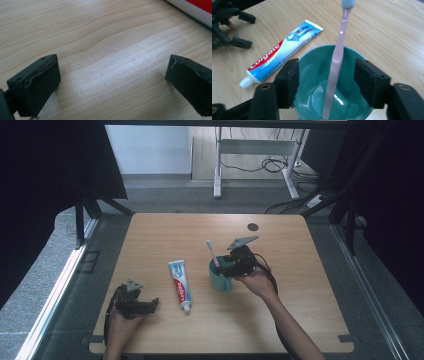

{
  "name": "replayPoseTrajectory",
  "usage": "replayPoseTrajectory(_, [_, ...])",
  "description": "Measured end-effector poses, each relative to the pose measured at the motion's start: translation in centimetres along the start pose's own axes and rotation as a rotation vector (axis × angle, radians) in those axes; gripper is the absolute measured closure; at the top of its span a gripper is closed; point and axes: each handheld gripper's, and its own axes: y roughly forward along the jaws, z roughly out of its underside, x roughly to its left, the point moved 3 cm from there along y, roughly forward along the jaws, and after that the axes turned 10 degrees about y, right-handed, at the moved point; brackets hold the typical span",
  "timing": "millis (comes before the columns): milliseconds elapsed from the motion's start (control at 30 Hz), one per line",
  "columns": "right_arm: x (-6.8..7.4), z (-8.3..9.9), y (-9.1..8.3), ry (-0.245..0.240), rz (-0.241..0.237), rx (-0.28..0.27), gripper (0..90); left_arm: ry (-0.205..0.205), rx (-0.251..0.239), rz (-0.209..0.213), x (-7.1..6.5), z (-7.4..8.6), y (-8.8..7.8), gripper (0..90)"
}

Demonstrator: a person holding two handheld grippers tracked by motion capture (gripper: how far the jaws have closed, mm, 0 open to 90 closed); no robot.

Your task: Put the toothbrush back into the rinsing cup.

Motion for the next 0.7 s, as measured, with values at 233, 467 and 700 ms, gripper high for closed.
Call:
replayPoseTrajectory(233, [0.1,-0.1,-0.7,-0.001,0.019,-0.009,20.7,0.003,0.000,0.000,0.0,0.0,0.0,0.0])
replayPoseTrajectory(467, [-0.1,0.2,-1.4,-0.025,0.063,-0.018,12.2,0.003,0.000,0.000,0.0,0.0,0.0,0.0])
replayPoseTrajectory(700, [-0.2,0.6,-2.3,-0.033,0.083,-0.025,5.7,0.003,0.000,0.000,0.0,0.0,0.0,0.0])
